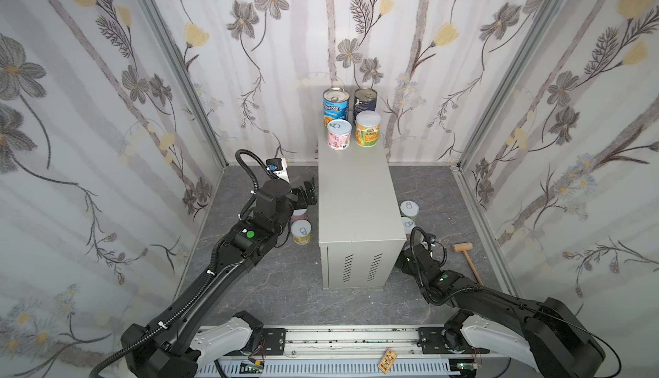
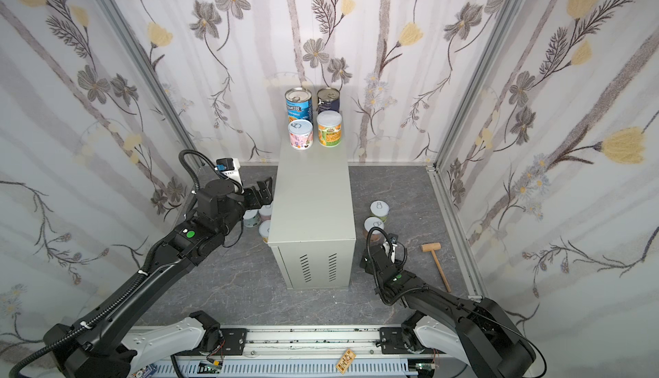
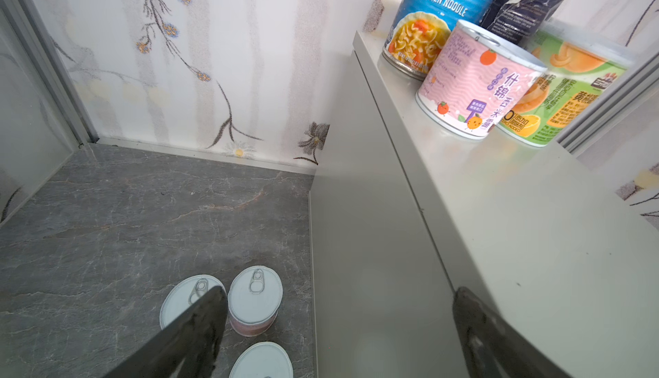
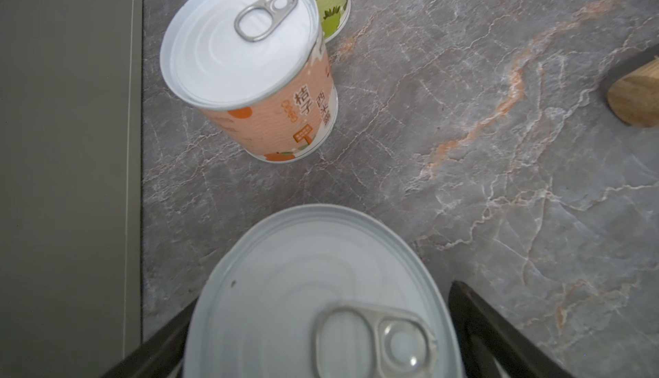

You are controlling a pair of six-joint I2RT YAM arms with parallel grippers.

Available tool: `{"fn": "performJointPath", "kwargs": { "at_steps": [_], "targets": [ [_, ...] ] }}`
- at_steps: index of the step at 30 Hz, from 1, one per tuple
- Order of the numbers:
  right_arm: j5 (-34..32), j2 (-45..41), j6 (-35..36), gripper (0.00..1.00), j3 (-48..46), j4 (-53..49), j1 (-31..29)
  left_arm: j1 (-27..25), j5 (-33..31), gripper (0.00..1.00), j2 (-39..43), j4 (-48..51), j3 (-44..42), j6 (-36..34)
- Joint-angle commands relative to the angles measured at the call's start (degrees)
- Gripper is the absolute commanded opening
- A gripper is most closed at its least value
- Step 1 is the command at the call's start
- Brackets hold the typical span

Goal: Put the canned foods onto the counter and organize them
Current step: 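Lower the right gripper onto a light-blue-labelled white-lidded floor can and grasp it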

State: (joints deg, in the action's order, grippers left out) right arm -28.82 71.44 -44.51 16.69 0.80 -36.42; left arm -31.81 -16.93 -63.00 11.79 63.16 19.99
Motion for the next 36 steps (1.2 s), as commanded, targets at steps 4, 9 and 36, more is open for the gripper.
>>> {"fn": "performJointPath", "kwargs": {
  "at_steps": [4,9,36],
  "targets": [
    [-2.0,0.3,0.0,0.96,0.5,2.7,-0.2,0.1,-2.6,1.0,-0.5,-1.1,-0.1,2.8],
    [-1.2,-0.1,0.8,0.94,0.7,0.1,-0.4,0.1,-3.7,1.0,0.2,-1.0,-1.3,3.5],
    [-4.4,-1.5,-0.7,0.67,0.1,-0.1,-0.4,0.5,-5.1,1.0,-2.3,-1.7,-1.4,3.1]
  ]
}}
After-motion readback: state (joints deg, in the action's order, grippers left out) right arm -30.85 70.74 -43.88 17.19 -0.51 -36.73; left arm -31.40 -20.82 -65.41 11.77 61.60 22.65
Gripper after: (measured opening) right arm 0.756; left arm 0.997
